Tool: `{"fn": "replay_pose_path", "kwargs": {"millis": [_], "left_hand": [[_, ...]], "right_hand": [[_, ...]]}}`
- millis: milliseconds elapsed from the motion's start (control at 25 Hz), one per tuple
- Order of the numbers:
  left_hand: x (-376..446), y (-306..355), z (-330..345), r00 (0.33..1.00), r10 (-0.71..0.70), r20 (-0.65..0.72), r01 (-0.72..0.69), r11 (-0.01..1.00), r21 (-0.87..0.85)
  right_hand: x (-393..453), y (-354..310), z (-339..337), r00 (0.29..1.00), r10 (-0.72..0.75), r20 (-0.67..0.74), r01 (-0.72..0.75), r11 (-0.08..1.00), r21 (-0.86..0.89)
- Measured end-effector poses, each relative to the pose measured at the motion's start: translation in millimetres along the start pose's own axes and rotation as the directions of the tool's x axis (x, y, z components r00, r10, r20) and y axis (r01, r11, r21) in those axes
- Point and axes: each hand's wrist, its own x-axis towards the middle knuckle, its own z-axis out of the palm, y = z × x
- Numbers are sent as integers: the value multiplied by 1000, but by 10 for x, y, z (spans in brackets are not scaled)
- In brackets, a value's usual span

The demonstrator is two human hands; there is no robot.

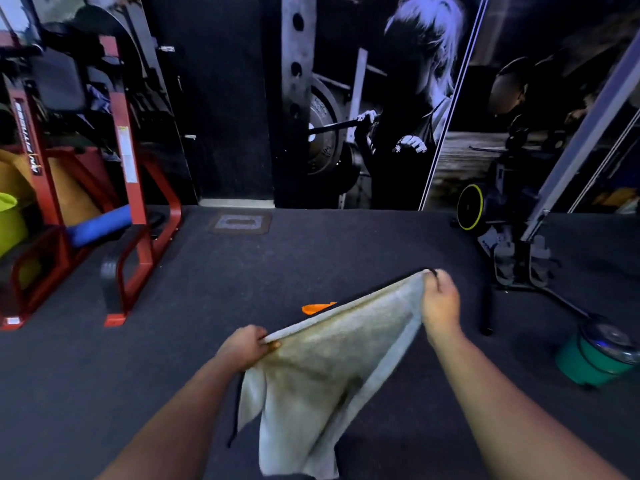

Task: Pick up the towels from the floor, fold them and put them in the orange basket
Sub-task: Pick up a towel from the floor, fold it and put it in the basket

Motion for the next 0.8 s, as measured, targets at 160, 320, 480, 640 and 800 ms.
{"fn": "replay_pose_path", "kwargs": {"millis": [160, 320, 480, 640, 800], "left_hand": [[19, 264, -178, 985, 135, -108, -157, 962, -224], [-18, 936, -263, 922, 380, -76, -387, 896, -219], [15, 824, -251, 937, 325, -127, -335, 940, -67], [50, 203, -200, 987, 83, -136, -99, 987, -123], [-34, -61, -147, 988, -68, -138, -14, 856, -517]], "right_hand": [[-193, -84, 17, 973, -36, 227, 89, 970, -225], [-530, -216, 394, 591, 9, 807, 523, 757, -392], [-507, -198, 365, 630, -79, 772, 582, 707, -402], [-184, 13, 89, 812, -23, 583, 344, 826, -446], [-25, 185, -77, 910, 126, 396, 102, 856, -507]]}}
